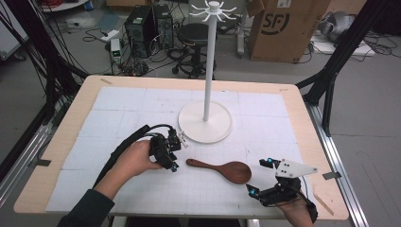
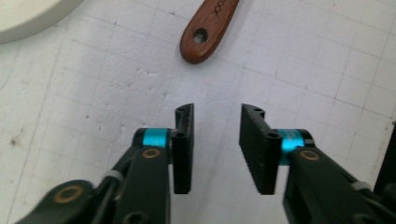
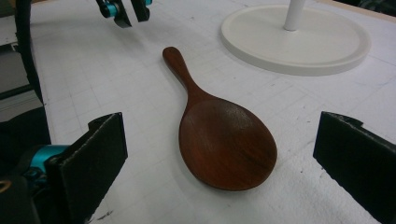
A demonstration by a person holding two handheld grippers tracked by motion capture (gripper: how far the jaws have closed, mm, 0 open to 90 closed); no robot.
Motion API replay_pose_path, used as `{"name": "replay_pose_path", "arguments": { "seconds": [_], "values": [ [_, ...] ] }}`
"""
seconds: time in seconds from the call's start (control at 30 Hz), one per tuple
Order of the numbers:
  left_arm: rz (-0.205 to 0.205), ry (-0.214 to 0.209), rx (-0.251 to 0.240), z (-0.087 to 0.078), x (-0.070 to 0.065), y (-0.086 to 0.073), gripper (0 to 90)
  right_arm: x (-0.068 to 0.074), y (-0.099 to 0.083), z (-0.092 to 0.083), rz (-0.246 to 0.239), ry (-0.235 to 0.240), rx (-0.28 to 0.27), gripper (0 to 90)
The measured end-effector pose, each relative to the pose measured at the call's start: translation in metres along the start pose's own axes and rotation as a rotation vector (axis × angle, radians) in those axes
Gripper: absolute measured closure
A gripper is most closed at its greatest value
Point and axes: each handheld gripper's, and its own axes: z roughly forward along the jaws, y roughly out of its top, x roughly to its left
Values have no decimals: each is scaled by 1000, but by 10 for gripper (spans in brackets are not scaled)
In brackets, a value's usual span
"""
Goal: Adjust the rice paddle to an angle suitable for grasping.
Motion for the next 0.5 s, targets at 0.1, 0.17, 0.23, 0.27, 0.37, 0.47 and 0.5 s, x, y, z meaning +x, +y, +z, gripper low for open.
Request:
{"name": "replay_pose_path", "arguments": {
  "seconds": [0.1,0.17,0.23,0.27,0.37,0.47,0.5],
  "values": [
    [-27,-11,-36,-5,0,-6,561,0,0,1,0,1,1,15],
    [-60,-11,-59,-10,-1,-10,514,0,0,1,-3,2,1,15],
    [-94,34,-94,-16,-8,-16,440,0,0,1,0,1,3,15],
    [-103,58,-89,-17,-10,-17,392,0,0,1,-2,0,4,15],
    [-115,76,-100,-19,-15,-25,292,0,0,1,0,3,3,15],
    [-128,57,-118,-21,-16,-33,259,-1,0,0,-3,-4,-2,15],
    [-131,57,-132,-21,-16,-36,249,-1,0,0,0,-4,0,15]
  ]
}}
